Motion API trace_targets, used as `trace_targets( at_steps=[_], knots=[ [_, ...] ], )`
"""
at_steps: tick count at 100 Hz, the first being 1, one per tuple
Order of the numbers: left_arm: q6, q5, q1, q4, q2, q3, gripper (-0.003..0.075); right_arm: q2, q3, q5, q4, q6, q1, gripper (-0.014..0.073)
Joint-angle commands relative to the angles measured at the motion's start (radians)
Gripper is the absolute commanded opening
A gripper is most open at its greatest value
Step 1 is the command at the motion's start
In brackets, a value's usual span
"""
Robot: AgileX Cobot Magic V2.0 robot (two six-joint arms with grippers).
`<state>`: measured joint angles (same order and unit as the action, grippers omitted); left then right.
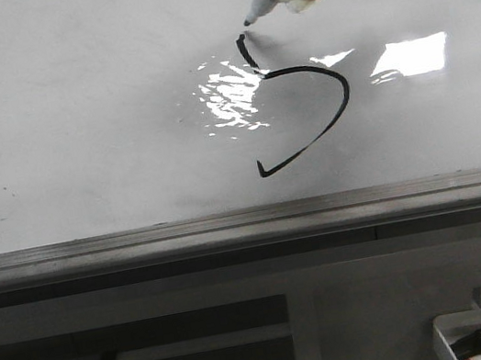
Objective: Write number 5 on whiteboard
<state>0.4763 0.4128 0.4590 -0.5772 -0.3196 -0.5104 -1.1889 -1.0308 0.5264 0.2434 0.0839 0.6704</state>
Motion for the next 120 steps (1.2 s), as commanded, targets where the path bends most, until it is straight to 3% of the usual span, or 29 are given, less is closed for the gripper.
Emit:
trace_targets(
  at_steps=[1,38,79,101,120],
  knots=[
    [-0.008,-0.055,-0.004,-0.025,-0.01,-0.026,-0.002,0.006,-0.026,-0.073,0.012,-0.009,-0.006,-0.0041],
    [-0.008,-0.05,-0.004,-0.025,-0.01,-0.026,-0.002,-0.003,-0.026,-0.054,0.001,-0.005,-0.006,-0.0041],
    [-0.008,-0.05,-0.004,-0.025,-0.01,-0.026,-0.002,0.016,-0.023,0.117,0.016,0.051,-0.074,-0.0041],
    [-0.008,-0.049,-0.004,-0.025,-0.01,-0.026,-0.002,0.058,-0.011,0.214,0.181,0.19,-0.074,-0.0041],
    [-0.008,-0.049,-0.004,-0.026,-0.01,-0.026,-0.002,0.082,-0.011,0.22,0.216,0.215,-0.074,-0.0041]
  ],
)
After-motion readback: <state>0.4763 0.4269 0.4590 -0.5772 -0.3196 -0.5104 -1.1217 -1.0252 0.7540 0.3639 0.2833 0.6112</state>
